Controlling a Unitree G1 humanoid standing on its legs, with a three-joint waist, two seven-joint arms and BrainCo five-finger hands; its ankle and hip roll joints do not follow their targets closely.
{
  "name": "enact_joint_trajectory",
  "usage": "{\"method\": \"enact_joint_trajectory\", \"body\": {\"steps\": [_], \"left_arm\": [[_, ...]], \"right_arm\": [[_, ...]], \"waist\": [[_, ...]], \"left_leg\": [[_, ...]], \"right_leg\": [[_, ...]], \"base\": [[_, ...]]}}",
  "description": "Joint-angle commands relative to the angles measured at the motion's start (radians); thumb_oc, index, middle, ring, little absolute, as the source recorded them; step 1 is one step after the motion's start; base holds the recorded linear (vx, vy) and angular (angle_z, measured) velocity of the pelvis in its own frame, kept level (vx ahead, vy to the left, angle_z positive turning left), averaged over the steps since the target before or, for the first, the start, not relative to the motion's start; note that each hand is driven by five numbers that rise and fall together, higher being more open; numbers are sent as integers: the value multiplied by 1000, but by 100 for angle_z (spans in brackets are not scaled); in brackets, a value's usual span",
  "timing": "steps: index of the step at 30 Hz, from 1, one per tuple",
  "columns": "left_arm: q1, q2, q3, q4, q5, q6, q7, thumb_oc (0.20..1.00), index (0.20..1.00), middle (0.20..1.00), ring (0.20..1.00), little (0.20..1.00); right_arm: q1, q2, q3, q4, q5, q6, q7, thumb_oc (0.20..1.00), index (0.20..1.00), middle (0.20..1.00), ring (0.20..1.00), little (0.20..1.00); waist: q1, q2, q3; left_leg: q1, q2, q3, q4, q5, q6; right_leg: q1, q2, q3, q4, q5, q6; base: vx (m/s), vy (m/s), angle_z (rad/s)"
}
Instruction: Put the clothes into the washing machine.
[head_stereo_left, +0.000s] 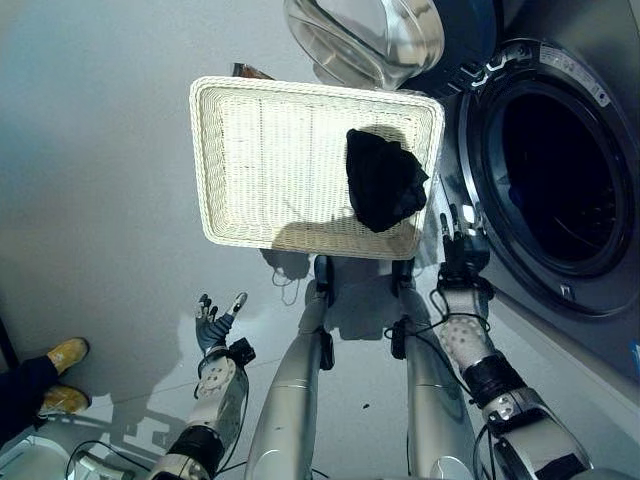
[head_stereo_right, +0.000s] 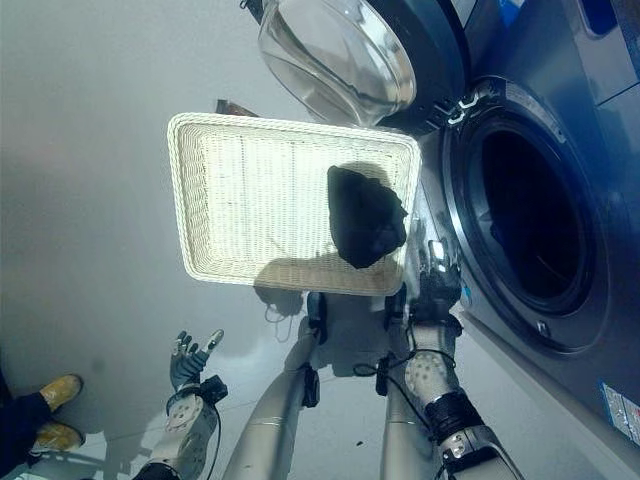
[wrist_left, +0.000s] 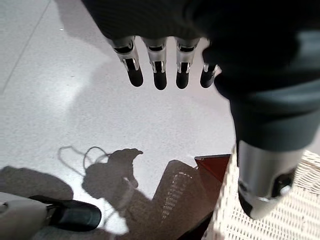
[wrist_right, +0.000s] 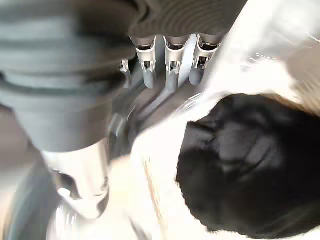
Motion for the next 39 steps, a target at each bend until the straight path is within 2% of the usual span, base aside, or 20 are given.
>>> {"method": "enact_joint_trajectory", "body": {"steps": [1, 3, 4, 6, 8, 16, 19, 21, 22, 24, 26, 30, 31, 33, 34, 35, 36, 37, 38, 39], "left_arm": [[21, 18, 18, 55, -21, 8, -38, 1000, 1000, 1000, 1000, 1000], [21, 18, 18, 55, -21, 8, -38, 1000, 1000, 1000, 1000, 1000], [3, 52, 34, 97, -29, 33, -105, 1000, 1000, 1000, 1000, 1000], [-3, 62, 33, 106, -32, 37, -119, 1000, 1000, 1000, 1000, 1000], [-14, 71, 24, 123, -36, 41, -140, 1000, 1000, 1000, 1000, 1000], [-63, 72, -44, 141, -39, 57, -165, 1000, 1000, 1000, 1000, 1000], [-78, 74, -67, 145, -35, 59, -176, 1000, 1000, 1000, 1000, 1000], [-85, 77, -78, 145, -34, 59, -181, 1000, 1000, 1000, 1000, 1000], [-95, 82, -90, 138, -17, 62, -178, 1000, 1000, 1000, 1000, 1000], [-100, 85, -100, 133, -10, 63, -176, 1000, 1000, 1000, 1000, 1000], [-112, 90, -119, 116, 9, 72, -169, 1000, 1000, 1000, 1000, 1000], [-117, 90, -138, 92, 25, 82, -162, 1000, 1000, 1000, 1000, 1000], [-116, 92, -146, 81, 28, 87, -166, 1000, 1000, 1000, 1000, 1000], [-115, 94, -151, 69, 35, 91, -169, 1000, 1000, 1000, 1000, 1000], [-115, 94, -158, 51, 37, 100, -171, 1000, 1000, 1000, 1000, 1000], [-115, 94, -162, 46, 40, 101, -172, 1000, 1000, 1000, 1000, 1000], [-114, 95, -166, 31, 44, 105, -174, 1000, 1000, 1000, 1000, 1000], [-114, 96, -167, 28, 44, 106, -175, 1000, 1000, 1000, 1000, 1000], [-110, 100, -177, 12, 42, 107, -176, 1000, 1000, 1000, 1000, 1000], [-110, 100, -180, 8, 42, 108, -174, 1000, 1000, 1000, 1000, 1000]], "right_arm": [[-52, -86, 43, -42, -510, 202, -146, 1000, 1000, 1000, 1000, 1000], [-52, -86, 43, -42, -510, 202, -146, 1000, 1000, 1000, 1000, 1000], [-140, -186, 111, 43, -535, 332, -83, 1000, 1000, 1000, 1000, 1000], [-162, -208, 132, 62, -561, 359, -92, 1000, 1000, 1000, 1000, 1000], [-202, -230, 169, 97, -598, 420, -91, 1000, 1000, 1000, 1000, 1000], [-340, -222, 282, 285, -614, 544, -85, 1000, 1000, 1000, 1000, 1000], [-385, -211, 297, 385, -589, 588, -36, 1000, 1000, 1000, 1000, 1000], [-407, -207, 304, 436, -589, 644, 20, 1000, 1000, 1000, 1000, 1000], [-431, -199, 315, 509, -564, 732, 103, 1000, 1000, 1000, 1000, 1000], [-440, -193, 320, 556, -564, 763, 146, 1000, 1000, 1000, 1000, 1000], [-469, -174, 319, 669, -555, 824, 262, 1000, 1000, 1000, 1000, 1000], [-490, -161, 322, 751, -585, 907, 390, 1000, 1000, 1000, 1000, 1000], [-498, -160, 326, 782, -636, 960, 461, 1000, 1000, 1000, 1000, 1000], [-509, -163, 338, 803, -690, 996, 516, 1000, 1000, 1000, 1000, 1000], [-525, -163, 352, 836, -806, 1047, 612, 1000, 1000, 1000, 1000, 1000], [-529, -166, 361, 849, -864, 1059, 657, 1000, 1000, 1000, 1000, 1000], [-543, -171, 387, 870, -969, 1084, 761, 1000, 1000, 1000, 1000, 1000], [-545, -173, 391, 873, -985, 1083, 776, 1000, 1000, 1000, 1000, 1000], [-550, -179, 414, 888, -1077, 1091, 896, 1000, 1000, 1000, 1000, 1000], [-551, -179, 419, 892, -1096, 1088, 923, 1000, 1000, 1000, 1000, 1000]], "waist": [[26, 34, -27], [26, 34, -27], [48, 30, -27], [54, 27, -27], [64, 25, -27], [100, 38, -27], [116, 43, -27], [124, 44, -27], [135, 45, -27], [141, 46, -27], [158, 51, -27], [175, 61, -27], [183, 68, -27], [189, 75, -27], [197, 83, -27], [200, 87, -27], [206, 93, -27], [207, 95, -27], [211, 100, -27], [212, 102, -27]], "left_leg": [[-4, -52, 35, -29, -2, -17], [-4, -52, 35, -29, -2, -17], [-6, -54, 27, -18, -6, -19], [-8, -55, 22, -15, -6, -19], [-14, -55, 16, -16, -5, -19], [-34, -56, -6, -15, -1, -20], [-41, -57, -16, -8, -3, -19], [-45, -57, -22, -6, -2, -20], [-56, -57, -28, -1, -1, -20], [-63, -56, -31, 0, 0, -20], [-76, -58, -44, 4, 2, -19], [-88, -59, -55, 2, 6, -18], [-94, -62, -62, 4, 9, -17], [-100, -65, -66, 7, 10, -16], [-106, -68, -72, 9, 13, -15], [-108, -69, -74, 10, 14, -15], [-113, -71, -80, 9, 17, -14], [-113, -71, -81, 9, 17, -14], [-113, -73, -87, 5, 21, -14], [-113, -74, -89, 5, 22, -14]], "right_leg": [[18, 56, -17, 41, -77, 44], [18, 56, -17, 41, -77, 44], [23, 46, -38, 51, -85, 51], [23, 45, -44, 56, -88, 53], [20, 44, -53, 62, -91, 56], [3, 38, -77, 82, -99, 60], [-1, 33, -88, 89, -103, 61], [-2, 33, -93, 92, -105, 61], [-9, 31, -103, 99, -108, 59], [-13, 29, -110, 102, -110, 58], [-23, 28, -121, 107, -111, 55], [-33, 24, -134, 110, -111, 53], [-37, 22, -139, 113, -110, 52], [-44, 20, -143, 116, -109, 51], [-50, 18, -147, 119, -109, 49], [-52, 16, -149, 120, -109, 48], [-57, 15, -150, 121, -108, 48], [-58, 15, -150, 121, -108, 48], [-58, 14, -150, 120, -108, 47], [-58, 14, -150, 120, -107, 47]], "base": [[6, 42, 13], [5, -5, 12], [8, -19, 28], [5, -25, 29], [4, -28, 31], [10, -33, 13], [16, -57, 16], [19, -79, 10], [16, -87, 9], [18, -93, 15], [26, -117, 17], [24, -89, 18], [20, -68, 19], [22, -72, 17], [23, -70, 14], [23, -80, 10], [14, -52, 10], [12, -66, 12], [6, -39, 14], [12, -48, 16]]}}
